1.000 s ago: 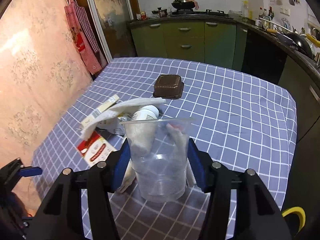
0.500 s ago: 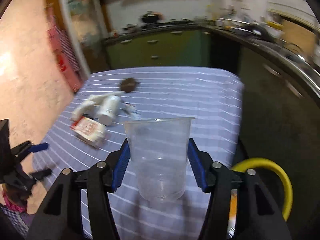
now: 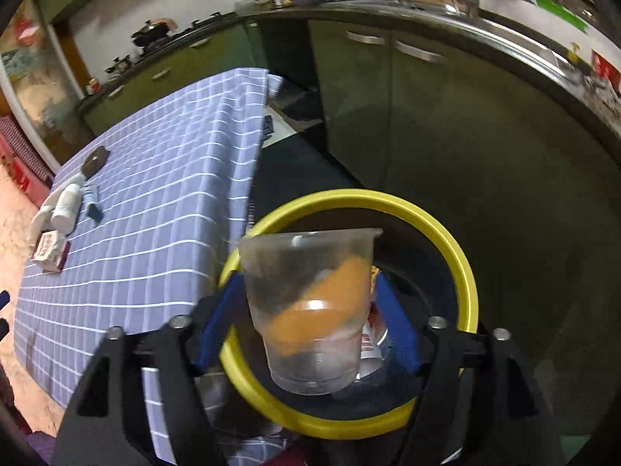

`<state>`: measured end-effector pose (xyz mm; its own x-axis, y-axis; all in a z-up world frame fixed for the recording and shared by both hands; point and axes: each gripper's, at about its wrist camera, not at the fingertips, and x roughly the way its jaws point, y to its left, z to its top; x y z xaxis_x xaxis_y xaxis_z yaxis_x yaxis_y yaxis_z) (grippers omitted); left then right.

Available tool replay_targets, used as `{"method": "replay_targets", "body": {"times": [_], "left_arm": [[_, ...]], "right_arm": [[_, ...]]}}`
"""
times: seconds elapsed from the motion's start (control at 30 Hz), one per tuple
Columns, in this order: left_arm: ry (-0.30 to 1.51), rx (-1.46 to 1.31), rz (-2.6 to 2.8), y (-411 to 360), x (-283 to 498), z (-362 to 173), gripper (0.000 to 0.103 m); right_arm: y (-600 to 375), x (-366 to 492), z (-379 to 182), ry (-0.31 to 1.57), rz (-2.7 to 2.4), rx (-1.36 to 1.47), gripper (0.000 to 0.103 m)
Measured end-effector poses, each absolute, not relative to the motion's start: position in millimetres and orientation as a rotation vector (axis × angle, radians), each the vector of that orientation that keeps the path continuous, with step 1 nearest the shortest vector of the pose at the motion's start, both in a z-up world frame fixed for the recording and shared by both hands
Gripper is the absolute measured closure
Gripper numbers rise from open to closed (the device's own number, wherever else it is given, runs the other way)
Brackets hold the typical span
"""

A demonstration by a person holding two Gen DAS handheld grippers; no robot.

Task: Collect trash
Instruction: 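Carry the plastic cup over the bin and open the right gripper, then grasp the red-and-white milk carton with the left gripper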

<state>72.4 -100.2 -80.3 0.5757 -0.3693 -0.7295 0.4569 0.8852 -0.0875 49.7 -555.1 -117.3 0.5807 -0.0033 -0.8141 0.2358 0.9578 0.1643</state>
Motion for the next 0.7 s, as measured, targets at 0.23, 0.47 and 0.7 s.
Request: {"method": "replay_targets", "body": {"times": [0.23, 0.47, 0.7], "left_arm": [[0.842, 0.102, -0.478, -95, 78, -86, 0.01], [0.837, 0.114, -0.479, -71, 100, -90, 0.01], [0.888, 0.088, -0.536, -46, 143, -100, 0.01]], "right_arm": [[-552, 46, -115, 0.927, -0.15, 0.27, 0.028], [-524, 50, -99, 0.908, -0.093, 0.222, 0.027], [-501, 52, -90, 0.896, -0.036, 0.198, 0.027]]}}
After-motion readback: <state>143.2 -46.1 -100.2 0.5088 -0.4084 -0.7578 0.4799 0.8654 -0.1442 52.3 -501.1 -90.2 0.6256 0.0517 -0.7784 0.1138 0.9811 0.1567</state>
